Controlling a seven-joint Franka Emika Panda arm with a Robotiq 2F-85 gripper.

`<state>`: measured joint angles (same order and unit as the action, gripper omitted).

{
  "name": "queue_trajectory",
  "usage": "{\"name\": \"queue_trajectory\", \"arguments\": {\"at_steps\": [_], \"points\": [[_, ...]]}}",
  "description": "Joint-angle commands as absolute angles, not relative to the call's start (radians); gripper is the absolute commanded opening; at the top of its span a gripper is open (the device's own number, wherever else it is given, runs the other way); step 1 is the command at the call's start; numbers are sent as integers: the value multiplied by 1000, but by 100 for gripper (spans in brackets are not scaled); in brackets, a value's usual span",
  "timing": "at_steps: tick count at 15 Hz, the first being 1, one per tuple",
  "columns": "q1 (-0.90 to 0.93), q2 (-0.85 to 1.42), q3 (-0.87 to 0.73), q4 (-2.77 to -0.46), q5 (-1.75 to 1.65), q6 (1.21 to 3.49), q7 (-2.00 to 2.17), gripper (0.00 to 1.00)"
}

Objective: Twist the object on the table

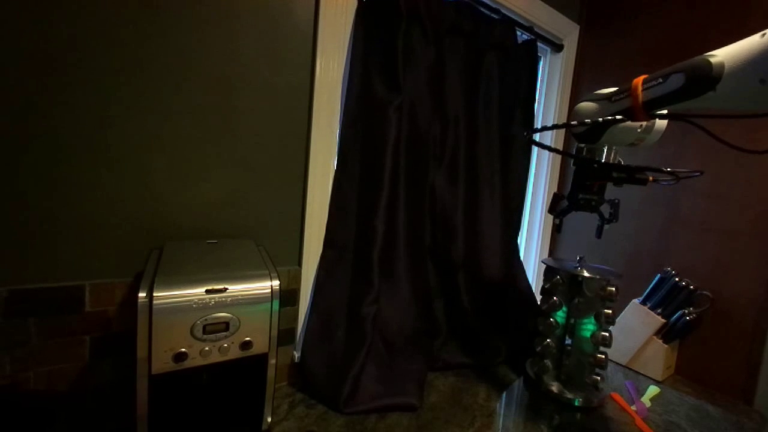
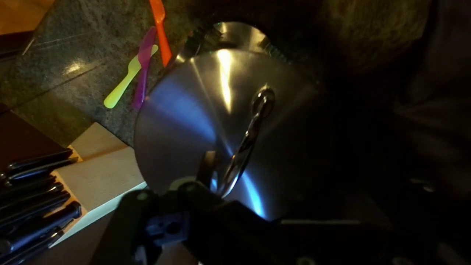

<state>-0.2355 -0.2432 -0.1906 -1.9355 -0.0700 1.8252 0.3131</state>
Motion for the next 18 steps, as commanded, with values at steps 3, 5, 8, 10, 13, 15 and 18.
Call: {"name": "queue_trajectory", "arguments": {"at_steps": [3, 5, 8, 10, 13, 15, 18], "points": [[-178, -432, -107, -2127, -100, 1686, 212, 100], [-167, -465, -69, -2171, -125, 1657, 235, 100], [-162, -508, -14, -2248, -158, 1712, 317, 100], [-171, -529, 24, -2287, -193, 1751, 414, 100], [-158, -488, 17, -2242, -172, 1724, 384, 100], [-158, -487, 16, -2238, -172, 1724, 383, 100], [-159, -483, 10, -2235, -172, 1724, 382, 100]]}}
